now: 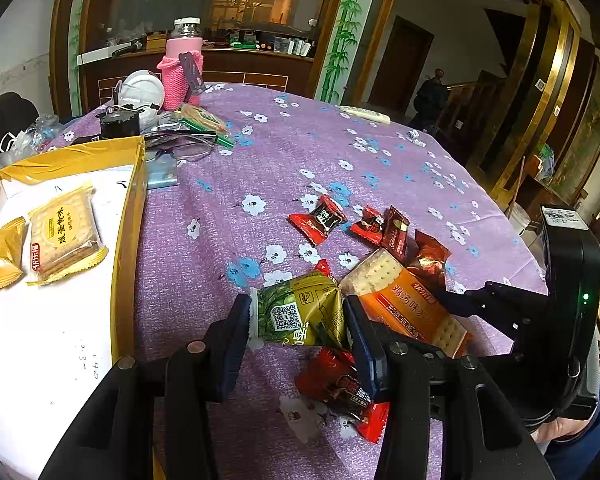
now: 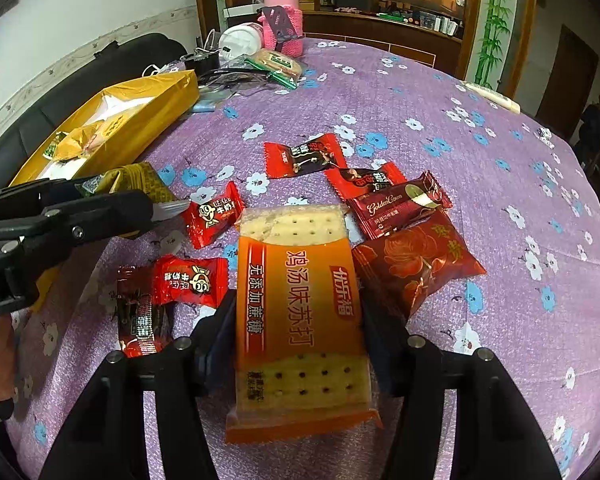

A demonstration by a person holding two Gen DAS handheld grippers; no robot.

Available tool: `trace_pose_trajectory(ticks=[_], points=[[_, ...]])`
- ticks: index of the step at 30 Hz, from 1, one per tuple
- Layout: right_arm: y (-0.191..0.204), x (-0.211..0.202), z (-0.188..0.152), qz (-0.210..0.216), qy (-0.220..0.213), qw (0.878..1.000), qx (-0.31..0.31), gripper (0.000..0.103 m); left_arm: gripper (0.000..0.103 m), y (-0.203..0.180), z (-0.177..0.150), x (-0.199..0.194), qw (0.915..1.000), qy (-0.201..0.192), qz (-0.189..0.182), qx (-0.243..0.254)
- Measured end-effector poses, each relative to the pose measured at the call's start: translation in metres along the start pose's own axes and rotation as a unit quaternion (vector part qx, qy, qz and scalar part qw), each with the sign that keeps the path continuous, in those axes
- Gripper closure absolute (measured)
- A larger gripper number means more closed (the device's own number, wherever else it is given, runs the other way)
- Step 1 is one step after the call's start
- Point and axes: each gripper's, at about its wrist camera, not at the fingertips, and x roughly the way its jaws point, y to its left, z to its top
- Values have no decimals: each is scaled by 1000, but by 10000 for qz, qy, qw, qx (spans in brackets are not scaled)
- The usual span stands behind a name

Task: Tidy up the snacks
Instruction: 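Close the right gripper on the orange cracker pack and lift it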

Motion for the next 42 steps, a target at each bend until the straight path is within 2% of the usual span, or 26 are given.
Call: trace_pose_trajectory(ticks=[4,15,17,19,21,30,37,42], points=[[5,1,-1,36,18,10000,-91,29,54,0,0,0,10000,-6,2,4],[7,2,-1,61,66,9999,-144,25,54,-1,-1,0,10000,-21,31,25],[8,1,-1,13,63,9999,-153,26,54,-1,-1,0,10000,-21,32,24],[6,-1,0,-26,31,9999,-101,41,54,1,-1,0,10000,-26,36,25],[1,-2,1,0,27,10000,47,48,53,0,0,-1,10000,-25,41,22],[-7,-6,2,194,-65,9994,285,49,53,1,0,-1,10000,-42,46,22],[-3,-22,5,520,-461,9971,306,48,53,1,0,-3,10000,-84,43,13],[-4,-28,6,588,-582,9958,384,48,53,1,0,-3,9999,-91,51,8]])
